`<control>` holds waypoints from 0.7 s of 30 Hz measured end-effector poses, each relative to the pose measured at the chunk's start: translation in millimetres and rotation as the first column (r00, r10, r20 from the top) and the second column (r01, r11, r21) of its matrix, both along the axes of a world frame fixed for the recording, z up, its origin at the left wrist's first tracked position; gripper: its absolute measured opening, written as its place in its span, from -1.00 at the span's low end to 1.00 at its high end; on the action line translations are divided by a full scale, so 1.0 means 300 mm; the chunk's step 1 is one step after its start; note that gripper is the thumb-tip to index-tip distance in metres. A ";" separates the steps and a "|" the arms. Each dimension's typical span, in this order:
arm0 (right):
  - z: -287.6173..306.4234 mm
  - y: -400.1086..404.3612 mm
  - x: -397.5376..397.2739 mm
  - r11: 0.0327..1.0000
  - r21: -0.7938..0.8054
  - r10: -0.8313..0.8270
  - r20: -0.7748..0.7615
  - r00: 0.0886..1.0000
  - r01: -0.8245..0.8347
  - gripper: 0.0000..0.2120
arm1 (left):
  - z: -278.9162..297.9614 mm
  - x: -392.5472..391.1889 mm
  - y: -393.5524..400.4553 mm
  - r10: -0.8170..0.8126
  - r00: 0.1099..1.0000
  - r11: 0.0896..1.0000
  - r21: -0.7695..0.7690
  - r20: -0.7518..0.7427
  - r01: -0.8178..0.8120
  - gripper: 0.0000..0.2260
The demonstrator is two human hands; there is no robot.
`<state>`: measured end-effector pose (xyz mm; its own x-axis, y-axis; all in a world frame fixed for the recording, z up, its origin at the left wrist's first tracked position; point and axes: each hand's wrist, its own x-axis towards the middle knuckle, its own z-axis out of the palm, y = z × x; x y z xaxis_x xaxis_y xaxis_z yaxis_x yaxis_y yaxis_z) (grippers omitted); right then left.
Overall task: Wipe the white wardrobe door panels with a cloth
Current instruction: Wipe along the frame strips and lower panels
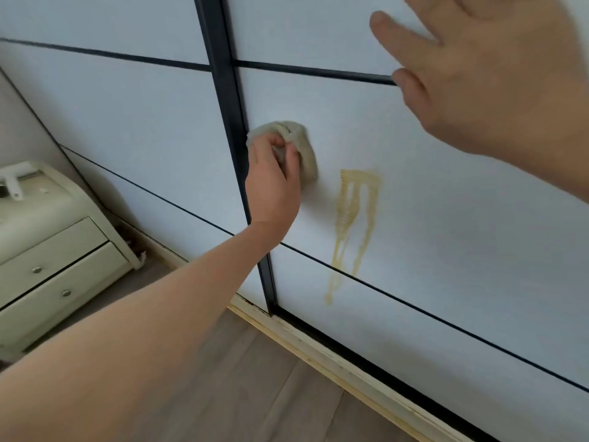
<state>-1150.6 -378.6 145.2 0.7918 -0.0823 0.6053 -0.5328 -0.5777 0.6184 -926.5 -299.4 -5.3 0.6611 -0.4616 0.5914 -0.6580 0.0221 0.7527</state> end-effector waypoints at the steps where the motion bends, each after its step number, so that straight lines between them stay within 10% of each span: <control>1: -0.020 0.015 -0.010 1.000 -0.004 -0.013 0.010 1.000 0.013 -0.56 | -0.015 0.000 0.013 -0.038 0.999 0.999 -0.005 0.021 0.038 -0.87; 7: -0.065 0.023 -0.054 0.994 -0.083 -0.064 0.011 0.998 0.065 -0.51 | -0.110 -0.062 0.095 -0.191 0.981 0.955 0.238 0.026 0.180 -0.95; 14: -0.112 -0.021 -0.052 0.985 -0.172 0.012 0.069 0.998 0.000 -0.51 | 0.181 0.078 -0.043 0.077 0.951 0.980 -0.200 0.298 -0.017 -0.80; 21: -0.132 -0.079 -0.055 0.998 -0.059 0.016 0.083 0.996 -0.012 -0.49 | -0.372 0.100 -0.053 0.125 0.952 0.985 0.083 0.278 -0.154 -0.75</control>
<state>-1167.0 -402.3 105.6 0.7388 -0.0343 0.6730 -0.5763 -0.5499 0.6046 -896.5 -315.4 -117.1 0.5448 -0.4438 0.7116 -0.8283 -0.1523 0.5392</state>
